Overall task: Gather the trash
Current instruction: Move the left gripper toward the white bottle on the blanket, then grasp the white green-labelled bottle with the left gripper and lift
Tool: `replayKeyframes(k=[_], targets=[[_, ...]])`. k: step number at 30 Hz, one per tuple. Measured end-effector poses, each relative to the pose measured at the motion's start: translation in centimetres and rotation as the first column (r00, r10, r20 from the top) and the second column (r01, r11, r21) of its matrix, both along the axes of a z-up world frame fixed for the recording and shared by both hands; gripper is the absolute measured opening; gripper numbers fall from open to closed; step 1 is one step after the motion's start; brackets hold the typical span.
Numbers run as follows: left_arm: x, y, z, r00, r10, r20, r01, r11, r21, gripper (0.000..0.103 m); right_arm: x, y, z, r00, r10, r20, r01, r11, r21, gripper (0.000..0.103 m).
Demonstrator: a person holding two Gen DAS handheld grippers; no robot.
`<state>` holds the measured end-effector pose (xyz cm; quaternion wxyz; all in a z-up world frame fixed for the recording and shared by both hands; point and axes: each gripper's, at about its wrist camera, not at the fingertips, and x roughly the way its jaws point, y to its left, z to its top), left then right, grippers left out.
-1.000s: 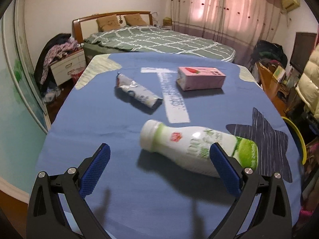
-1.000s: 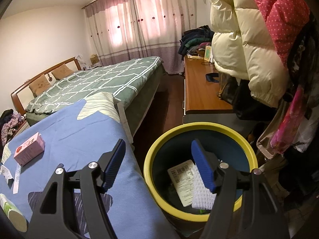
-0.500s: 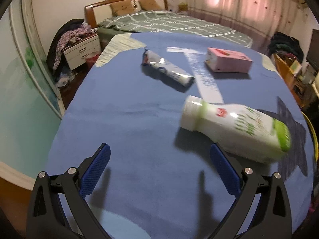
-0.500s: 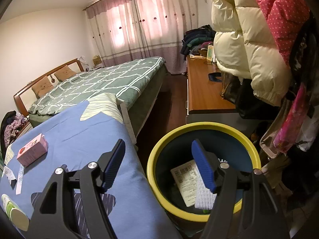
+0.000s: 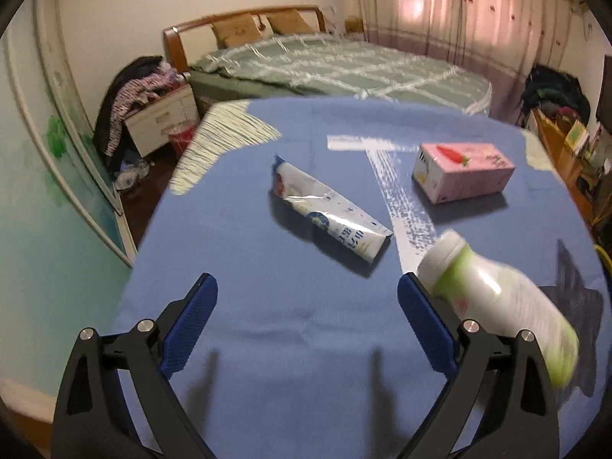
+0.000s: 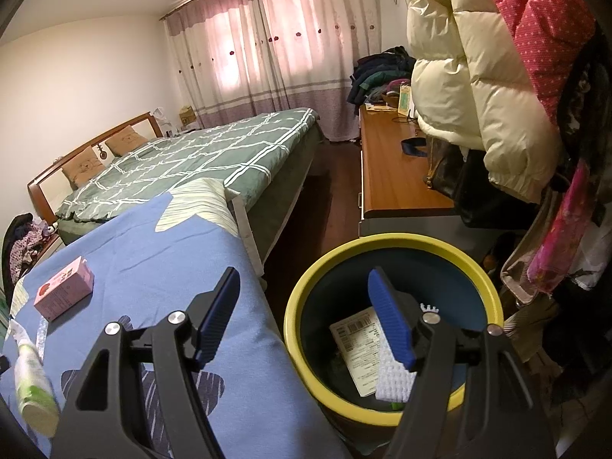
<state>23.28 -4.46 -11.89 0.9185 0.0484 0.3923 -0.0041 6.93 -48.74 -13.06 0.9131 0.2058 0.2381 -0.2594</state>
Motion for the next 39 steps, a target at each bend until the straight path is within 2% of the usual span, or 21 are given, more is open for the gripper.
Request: replayKeyframes(k=[2,5,6,9,12,16,18,25,29,36,39], targets=[[-3.5,-0.7,1.2,0.999,-0.025,0.048,0.027,0.999,-0.035,0.094,0.2,0.1,0.0,1.000,0.006,0.002,-0.006,1.000,0.005,0.066],[-7.5,-4.6,2.1,0.979,-0.161,0.126,0.158,0.987,0.032,0.096,0.3,0.2,0.0,1.000,0.014,0.003,-0.014,1.000,0.006,0.066],[-8.1,-6.3,1.9,0.969,-0.216,0.124,0.211,0.976,0.048,0.096,0.4,0.3,0.0,1.000,0.016,0.004,-0.016,1.000,0.003,0.066],[-7.4,-9.2,0.9,0.962,-0.268,0.047,0.269,0.963,-0.021,0.096,0.2,0.4,0.1,1.000,0.015,0.015,-0.015,1.000,-0.002,0.067],[-7.4,-11.2,0.0,0.973,-0.230,0.033,0.230,0.973,0.006,0.096,0.0,0.2,0.1,1.000,0.016,0.021,-0.016,1.000,0.005,0.067],[-7.0,-12.3,-1.0,0.989,-0.147,0.026,0.147,0.989,-0.011,0.096,-0.1,-0.1,0.1,0.999,0.027,0.029,-0.028,0.999,0.019,0.067],[-6.4,-12.5,-1.6,0.991,-0.130,0.013,0.130,0.991,-0.034,0.096,-0.1,-0.1,0.1,0.999,0.038,0.035,-0.039,0.999,0.023,0.067],[-5.2,-14.5,-3.4,0.994,-0.107,-0.013,0.107,0.994,-0.015,0.096,-0.1,0.0,0.0,0.997,0.069,0.047,-0.070,0.997,0.040,0.067],[-4.6,-13.9,-4.0,0.996,-0.089,-0.021,0.088,0.995,-0.040,0.080,-0.1,0.0,0.0,0.996,0.078,0.053,-0.080,0.996,0.048,0.067],[-5.3,-11.1,-3.0,0.987,-0.158,0.008,0.158,0.979,-0.126,0.065,-0.2,0.0,0.0,0.995,0.084,0.058,-0.087,0.995,0.049,0.067],[-6.6,-9.3,-2.1,0.982,-0.189,0.025,0.190,0.972,-0.137,0.060,-0.1,0.1,0.0,0.994,0.087,0.060,-0.090,0.995,0.050,0.067]])
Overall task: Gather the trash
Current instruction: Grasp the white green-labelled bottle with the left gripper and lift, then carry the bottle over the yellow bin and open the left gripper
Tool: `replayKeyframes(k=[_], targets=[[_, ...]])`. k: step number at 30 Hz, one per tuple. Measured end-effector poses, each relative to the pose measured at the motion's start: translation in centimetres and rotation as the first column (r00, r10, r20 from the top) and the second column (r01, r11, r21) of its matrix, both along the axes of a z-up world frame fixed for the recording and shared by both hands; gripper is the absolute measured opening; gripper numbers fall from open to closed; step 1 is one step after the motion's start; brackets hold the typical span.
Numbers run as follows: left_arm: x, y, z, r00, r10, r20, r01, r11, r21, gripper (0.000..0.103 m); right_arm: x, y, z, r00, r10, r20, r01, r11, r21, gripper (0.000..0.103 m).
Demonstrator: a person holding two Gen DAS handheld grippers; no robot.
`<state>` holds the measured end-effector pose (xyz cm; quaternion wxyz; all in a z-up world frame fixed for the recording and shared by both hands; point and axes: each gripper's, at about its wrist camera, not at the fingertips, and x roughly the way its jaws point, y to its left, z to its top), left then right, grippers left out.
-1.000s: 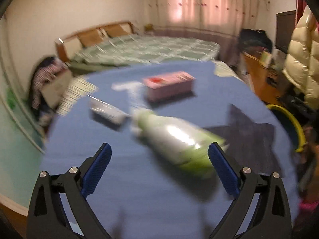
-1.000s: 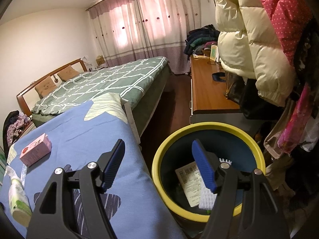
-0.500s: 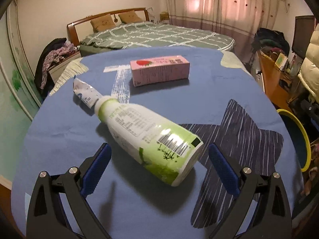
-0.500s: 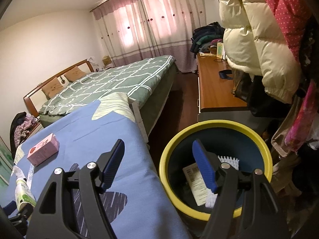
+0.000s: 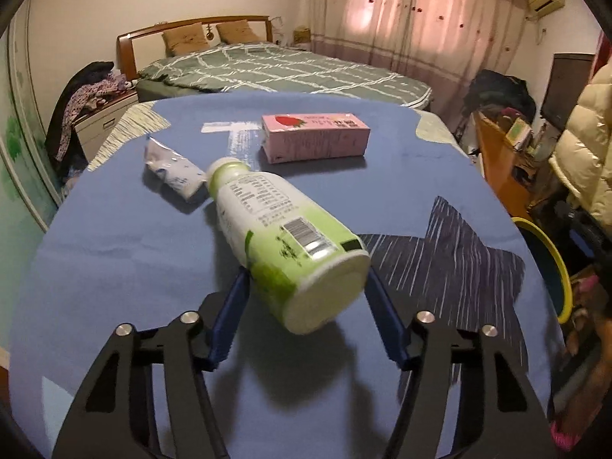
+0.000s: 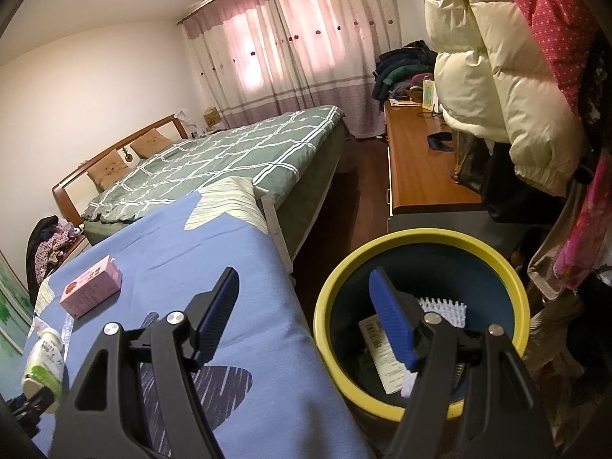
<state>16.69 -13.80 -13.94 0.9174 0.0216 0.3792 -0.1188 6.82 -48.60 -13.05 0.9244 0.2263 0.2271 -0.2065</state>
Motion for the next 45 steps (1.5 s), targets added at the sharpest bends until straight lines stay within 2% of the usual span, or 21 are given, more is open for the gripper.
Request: replayKeyframes(k=[2,7,12,20,25,32,37,41,45], targets=[[-0.7,0.9,0.7,1.000,-0.012,0.012,0.012,1.000,-0.004,0.060,0.0,0.0,0.0,1.000,0.002,0.000,-0.002,1.000,0.001,0.067],[-2.6,2.0,4.1,0.993,-0.045,0.108,0.044,0.999,0.019,0.058,0.0,0.1,0.1,1.000,0.000,0.000,0.000,1.000,-0.001,0.067],[-2.5,2.1,6.9,0.986,-0.073,0.149,0.070,0.997,0.028,0.056,0.1,0.1,0.1,1.000,-0.001,-0.002,0.001,1.000,-0.004,0.067],[2.2,2.3,8.9,0.981,-0.070,0.179,0.060,0.997,0.057,0.056,0.0,0.0,0.1,1.000,0.000,-0.002,0.000,1.000,-0.005,0.067],[6.4,3.2,8.5,0.988,-0.049,0.149,0.041,0.997,0.061,0.054,0.1,0.0,0.1,1.000,0.001,-0.005,-0.001,1.000,-0.002,0.067],[7.9,4.3,8.5,0.984,-0.037,0.173,0.033,0.999,0.027,0.051,-0.1,-0.2,0.4,1.000,-0.001,0.004,0.001,1.000,-0.008,0.067],[6.2,2.7,10.1,0.972,-0.098,0.211,0.093,0.995,0.034,0.051,-1.5,-0.8,1.4,0.999,-0.008,0.036,0.008,1.000,-0.013,0.067],[4.6,-0.8,11.7,0.955,-0.193,0.225,0.189,0.981,0.038,0.051,-4.1,-1.9,2.7,0.997,-0.041,0.059,0.043,0.998,-0.039,0.067],[3.1,-6.1,13.1,0.917,-0.320,0.237,0.323,0.946,0.028,0.051,-7.1,-3.4,3.0,0.994,-0.088,0.058,0.091,0.994,-0.062,0.067]])
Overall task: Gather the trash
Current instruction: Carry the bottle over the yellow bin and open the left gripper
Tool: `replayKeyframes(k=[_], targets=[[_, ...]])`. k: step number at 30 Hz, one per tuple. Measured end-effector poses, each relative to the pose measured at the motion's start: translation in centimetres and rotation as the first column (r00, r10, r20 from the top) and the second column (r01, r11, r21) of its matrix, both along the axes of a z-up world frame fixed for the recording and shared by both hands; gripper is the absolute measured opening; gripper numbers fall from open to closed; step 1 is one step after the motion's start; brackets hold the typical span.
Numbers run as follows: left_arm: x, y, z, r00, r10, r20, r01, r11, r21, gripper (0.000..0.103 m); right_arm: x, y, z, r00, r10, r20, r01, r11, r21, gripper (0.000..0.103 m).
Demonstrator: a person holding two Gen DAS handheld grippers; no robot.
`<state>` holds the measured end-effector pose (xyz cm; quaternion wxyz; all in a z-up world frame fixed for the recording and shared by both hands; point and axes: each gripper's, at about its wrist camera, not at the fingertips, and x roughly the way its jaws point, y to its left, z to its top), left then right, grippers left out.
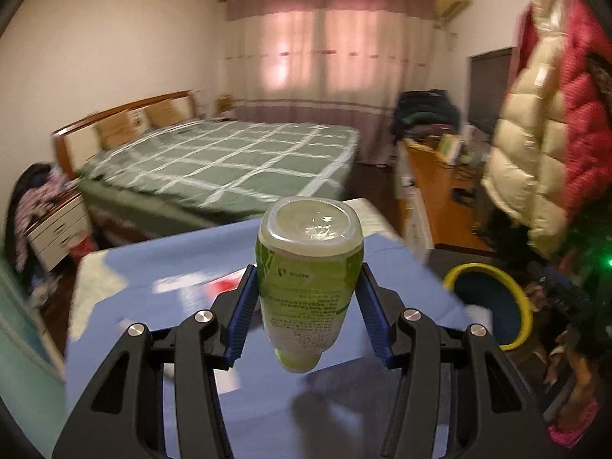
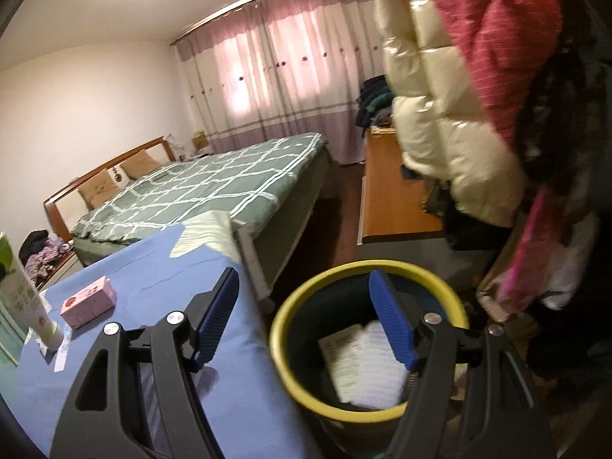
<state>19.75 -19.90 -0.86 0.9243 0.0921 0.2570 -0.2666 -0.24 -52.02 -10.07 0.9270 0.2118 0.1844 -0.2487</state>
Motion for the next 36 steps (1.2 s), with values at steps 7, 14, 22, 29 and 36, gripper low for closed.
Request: replayKeyframes(k=[7,14,22,29,36], targets=[[-1.8,-12.0,-0.4,0.972,-0.232,-0.035,0.232,0.973,-0.008,0.051,-4.0,-2.8,-0.9,0.997,-0.072,-0.016,0.072,0.997,0.011,0.067],[-3.0,-24.2,-4.0,0.919,-0.381,-0.104,0.382,0.924,-0.008,0.051,-6.8,-5.2,-1.5,0.990,-0.135,-0.024,0.136,0.990,0.024,0.067],[-1.8,-28.5,-8.8,0.921,-0.346,-0.182,0.354,0.935,0.018,0.081,-7.6,-6.4,-2.2,0.987,-0.159,-0.033,0.160,0.986,0.040,0.067],[-2.7,-18.0,-4.4,0.973,-0.229,-0.020,0.229,0.973,-0.013,0.097,-5.3,-4.2,-2.0,0.995,-0.092,-0.043,0.093,0.995,0.030,0.067],[-1.0,-0.6,-1.8,0.991,0.107,0.076,-0.103,0.993,-0.061,0.098,-0.6,0.2,-0.3,0.997,0.071,-0.039,-0.071,0.997,0.010,0.067]])
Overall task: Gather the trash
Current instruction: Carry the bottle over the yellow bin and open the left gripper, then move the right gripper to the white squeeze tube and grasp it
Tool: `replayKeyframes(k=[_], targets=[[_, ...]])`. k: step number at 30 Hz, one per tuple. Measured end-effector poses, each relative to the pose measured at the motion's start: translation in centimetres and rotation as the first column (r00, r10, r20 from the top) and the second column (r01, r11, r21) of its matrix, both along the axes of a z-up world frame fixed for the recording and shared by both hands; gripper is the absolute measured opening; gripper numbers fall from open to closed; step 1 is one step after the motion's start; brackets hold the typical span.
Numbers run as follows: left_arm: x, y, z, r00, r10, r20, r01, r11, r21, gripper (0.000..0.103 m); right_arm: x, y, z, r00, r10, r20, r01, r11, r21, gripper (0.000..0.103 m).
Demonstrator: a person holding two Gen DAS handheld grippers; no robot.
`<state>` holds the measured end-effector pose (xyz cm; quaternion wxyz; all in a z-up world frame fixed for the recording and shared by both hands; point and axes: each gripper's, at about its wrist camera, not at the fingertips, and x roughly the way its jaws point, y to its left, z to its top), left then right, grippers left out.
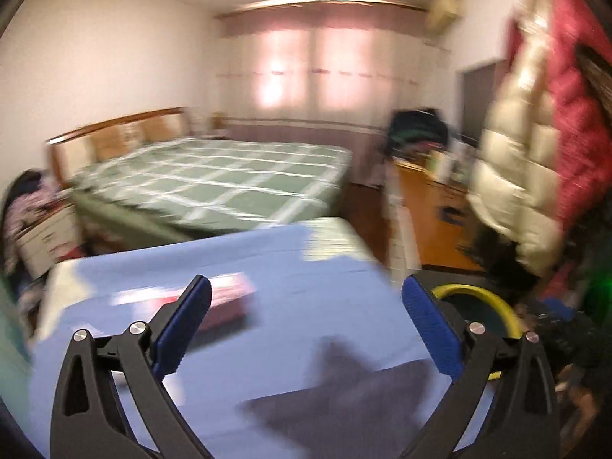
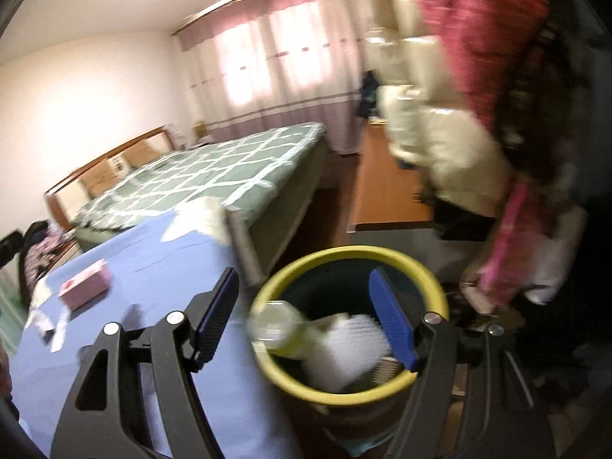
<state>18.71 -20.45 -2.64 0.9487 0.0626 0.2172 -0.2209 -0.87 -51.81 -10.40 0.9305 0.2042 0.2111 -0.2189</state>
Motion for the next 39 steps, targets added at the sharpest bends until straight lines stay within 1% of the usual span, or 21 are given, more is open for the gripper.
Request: replayKeyframes(k=[2,3,5,7,8,11,13,15,16,18,19,21,22,24,26,28,30,32,33,36,39], targets=[[0.9,4.6,0.0,0.994,0.107,0.010,-0.107,0.994,0.001,0.098,1.4,1.7,0.6,0.999,0.047,-0.002,-0.047,0.999,-0.023,0.067],[1.6,7.6,-0.3,0.985,0.174,0.003,-0.174,0.985,-0.001,0.098,2.1,2.7,1.0,0.997,0.074,-0.002,-0.074,0.997,-0.027,0.067],[2.6,12.0,-0.7,0.965,0.261,-0.011,-0.261,0.965,-0.013,0.098,3.5,4.5,1.6,0.992,0.127,-0.001,-0.127,0.991,-0.036,0.067],[3.5,16.9,-1.3,0.930,0.367,-0.017,-0.367,0.930,-0.016,0.098,5.1,6.7,2.3,0.986,0.166,-0.009,-0.167,0.984,-0.059,0.067],[3.8,18.6,-1.7,0.916,0.401,-0.020,-0.401,0.916,-0.018,0.098,5.9,7.8,2.6,0.981,0.195,-0.012,-0.195,0.978,-0.069,0.067],[4.8,24.1,-2.8,0.862,0.506,-0.038,-0.507,0.862,-0.026,0.098,8.4,11.3,3.1,0.959,0.281,-0.027,-0.282,0.956,-0.085,0.067],[5.2,27.3,-3.7,0.826,0.560,-0.059,-0.563,0.825,-0.046,0.098,10.2,13.6,3.3,0.937,0.348,-0.039,-0.350,0.932,-0.091,0.067],[5.2,29.4,-4.4,0.790,0.610,-0.059,-0.613,0.788,-0.052,0.098,12.4,16.3,3.3,0.901,0.430,-0.063,-0.434,0.896,-0.090,0.067],[5.2,30.5,-4.7,0.776,0.628,-0.060,-0.631,0.774,-0.059,0.098,13.2,17.7,3.3,0.883,0.464,-0.074,-0.470,0.878,-0.090,0.067],[4.9,31.7,-5.4,0.750,0.658,-0.063,-0.661,0.747,-0.066,0.098,15.1,21.0,3.1,0.830,0.549,-0.100,-0.557,0.826,-0.083,0.067],[4.9,32.1,-5.6,0.743,0.666,-0.062,-0.669,0.741,-0.064,0.098,15.8,22.2,2.9,0.806,0.581,-0.112,-0.590,0.803,-0.080,0.067],[4.9,32.6,-5.8,0.732,0.678,-0.067,-0.681,0.729,-0.066,0.098,17.5,25.5,2.8,0.739,0.658,-0.142,-0.671,0.737,-0.078,0.067],[4.8,33.1,-5.9,0.730,0.680,-0.071,-0.684,0.726,-0.073,0.098,18.2,27.0,2.7,0.713,0.685,-0.150,-0.699,0.711,-0.077,0.067],[4.6,33.2,-6.0,0.717,0.694,-0.065,-0.697,0.713,-0.070,0.098,19.8,30.0,2.4,0.647,0.740,-0.182,-0.760,0.645,-0.079,0.067],[4.6,32.7,-6.0,0.707,0.705,-0.059,-0.707,0.704,-0.063,0.098,21.0,32.3,2.0,0.588,0.783,-0.205,-0.806,0.587,-0.070,0.067],[4.7,32.3,-6.0,0.704,0.708,-0.059,-0.710,0.701,-0.063,0.098,21.9,34.5,1.7,0.552,0.802,-0.229,-0.832,0.548,-0.086,0.067],[4.8,32.2,-6.2,0.703,0.709,-0.063,-0.711,0.701,-0.056,0.098,23.2,36.2,1.3,0.513,0.821,-0.249,-0.856,0.511,-0.080,0.067],[4.8,31.9,-6.1,0.696,0.715,-0.059,-0.718,0.695,-0.044,0.098,24.5,37.5,0.7,0.489,0.829,-0.272,-0.869,0.489,-0.072,0.067],[4.8,31.7,-6.0,0.693,0.718,-0.057,-0.721,0.692,-0.040,0.098,25.1,38.3,0.5,0.485,0.826,-0.289,-0.872,0.483,-0.081,0.067],[4.8,31.8,-6.1,0.680,0.731,-0.055,-0.733,0.680,-0.037,0.098,26.8,39.8,-0.3,0.479,0.813,-0.330,-0.873,0.481,-0.084,0.067],[4.8,32.1,-6.1,0.667,0.742,-0.064,-0.745,0.666,-0.038,0.098,27.9,40.4,-0.8,0.479,0.810,-0.340,-0.872,0.484,-0.076,0.067]])
